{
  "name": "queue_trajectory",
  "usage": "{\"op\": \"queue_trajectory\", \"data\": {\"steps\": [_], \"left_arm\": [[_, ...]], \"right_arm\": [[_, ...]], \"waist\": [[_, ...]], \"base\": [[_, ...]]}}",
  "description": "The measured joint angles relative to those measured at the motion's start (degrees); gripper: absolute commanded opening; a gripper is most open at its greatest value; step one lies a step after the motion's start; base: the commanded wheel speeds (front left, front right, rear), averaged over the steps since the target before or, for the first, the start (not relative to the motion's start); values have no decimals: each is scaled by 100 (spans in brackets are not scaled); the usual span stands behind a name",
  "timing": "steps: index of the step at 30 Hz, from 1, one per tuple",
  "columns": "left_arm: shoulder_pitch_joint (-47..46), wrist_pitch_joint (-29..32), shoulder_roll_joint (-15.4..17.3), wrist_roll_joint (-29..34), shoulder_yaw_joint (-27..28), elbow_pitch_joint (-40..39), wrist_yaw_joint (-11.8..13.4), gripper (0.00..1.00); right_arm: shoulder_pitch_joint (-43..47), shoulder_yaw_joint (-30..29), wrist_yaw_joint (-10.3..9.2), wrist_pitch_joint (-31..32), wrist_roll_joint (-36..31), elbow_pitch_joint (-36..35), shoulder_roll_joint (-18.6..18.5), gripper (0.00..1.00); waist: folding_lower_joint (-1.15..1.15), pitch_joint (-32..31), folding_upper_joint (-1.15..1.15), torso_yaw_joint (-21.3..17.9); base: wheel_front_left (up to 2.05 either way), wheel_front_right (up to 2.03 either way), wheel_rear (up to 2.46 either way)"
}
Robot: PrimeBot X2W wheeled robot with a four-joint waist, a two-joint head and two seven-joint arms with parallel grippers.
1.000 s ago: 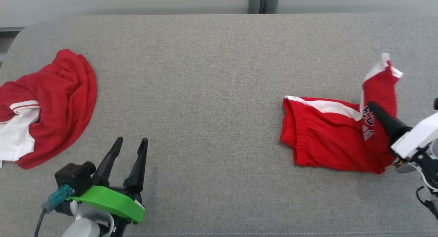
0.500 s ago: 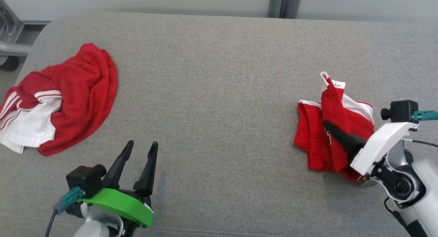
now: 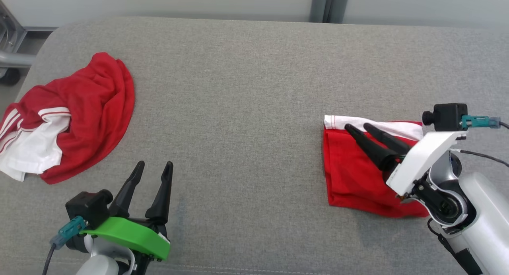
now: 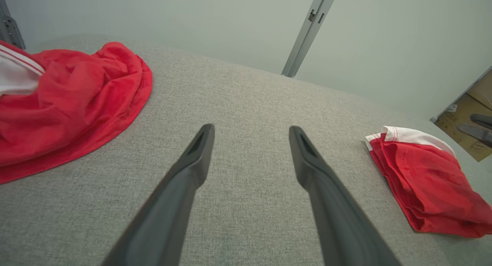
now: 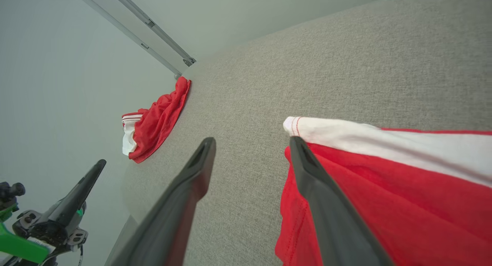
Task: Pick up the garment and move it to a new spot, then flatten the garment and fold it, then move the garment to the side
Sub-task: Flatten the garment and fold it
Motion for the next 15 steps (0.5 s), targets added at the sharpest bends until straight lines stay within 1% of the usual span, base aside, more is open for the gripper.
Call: {"op": "queue_trajectory", "data": {"steps": [4, 6, 10, 15], "left_arm": [[24, -1, 36, 0, 46, -36, 2, 100], [51, -1, 108, 0, 109, -68, 7, 100], [92, -1, 122, 0, 136, -130, 9, 100], [93, -1, 122, 1, 131, -227, 48, 100]], "right_arm": [[-21, -85, -7, -164, -85, -265, -41, 100], [22, -138, -99, -224, -285, -276, -263, 100], [285, -265, -299, -281, -545, -154, -642, 100], [630, -355, -426, -377, -581, 11, -701, 100]], "waist": [[0, 25, 0, -125], [0, 50, 0, -232], [0, 95, 0, -381], [0, 176, 0, -529]], "base": [[0, 0, 0], [0, 0, 0], [0, 0, 0], [0, 0, 0]]}}
